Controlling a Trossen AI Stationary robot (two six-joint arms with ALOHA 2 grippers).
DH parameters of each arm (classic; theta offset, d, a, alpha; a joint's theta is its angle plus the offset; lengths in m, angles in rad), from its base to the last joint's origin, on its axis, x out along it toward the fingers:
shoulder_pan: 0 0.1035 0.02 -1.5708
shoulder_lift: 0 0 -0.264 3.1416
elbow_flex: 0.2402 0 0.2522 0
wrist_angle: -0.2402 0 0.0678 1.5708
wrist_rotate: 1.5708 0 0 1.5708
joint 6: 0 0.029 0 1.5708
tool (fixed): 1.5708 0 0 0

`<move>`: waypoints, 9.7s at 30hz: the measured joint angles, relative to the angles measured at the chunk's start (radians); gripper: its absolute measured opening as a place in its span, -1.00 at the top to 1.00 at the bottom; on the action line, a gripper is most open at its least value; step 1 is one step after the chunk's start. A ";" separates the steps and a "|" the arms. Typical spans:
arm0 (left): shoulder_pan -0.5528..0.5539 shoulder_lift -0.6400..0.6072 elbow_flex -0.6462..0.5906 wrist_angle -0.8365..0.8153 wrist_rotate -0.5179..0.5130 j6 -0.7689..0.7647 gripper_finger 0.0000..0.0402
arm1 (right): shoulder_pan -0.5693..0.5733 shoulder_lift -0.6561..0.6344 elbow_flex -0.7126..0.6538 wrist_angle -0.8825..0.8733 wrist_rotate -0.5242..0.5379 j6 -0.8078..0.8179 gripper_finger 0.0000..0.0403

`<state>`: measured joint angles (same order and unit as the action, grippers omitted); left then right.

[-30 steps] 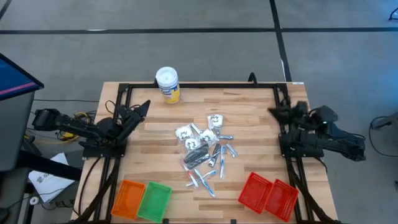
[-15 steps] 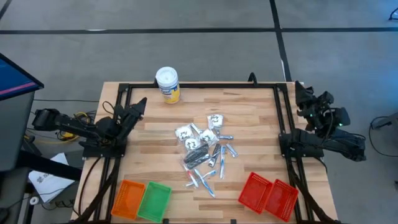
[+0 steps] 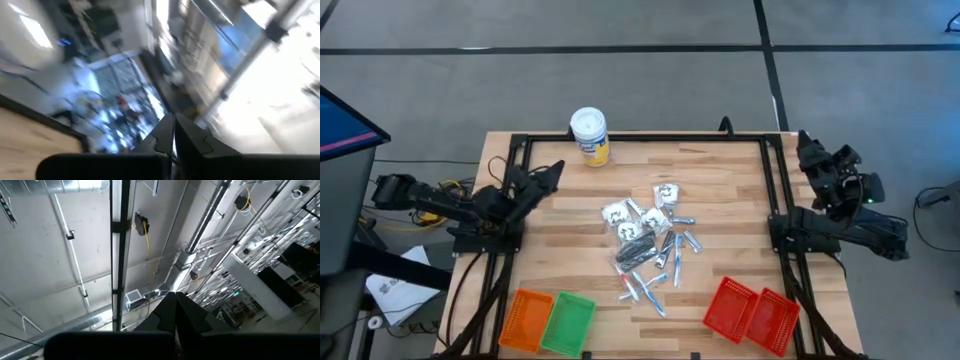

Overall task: Pick & Place Travel size toiletries
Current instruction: Put the cotton pods into the left red basket

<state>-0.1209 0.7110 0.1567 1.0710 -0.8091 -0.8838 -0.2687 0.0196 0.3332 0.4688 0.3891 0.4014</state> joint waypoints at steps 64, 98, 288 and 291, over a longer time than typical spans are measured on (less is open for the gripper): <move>0.033 0.365 0.598 -0.691 0.538 0.268 0.99 | 0.024 0.683 0.183 -0.448 -0.681 0.353 1.00; 0.006 0.561 0.887 -1.034 0.675 0.473 0.99 | 0.079 0.885 0.373 -0.698 -0.680 0.166 1.00; 0.318 0.706 0.582 -0.685 0.870 0.101 0.39 | -0.126 1.670 0.398 -0.400 -0.754 0.608 0.32; 0.318 0.706 0.582 -0.685 0.869 0.101 0.39 | -0.124 1.670 0.398 -0.400 -0.754 0.596 0.45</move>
<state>0.1974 1.4166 0.7391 0.3857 0.0603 -0.7824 -0.3932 1.6897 0.7311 0.0685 -0.3653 0.9975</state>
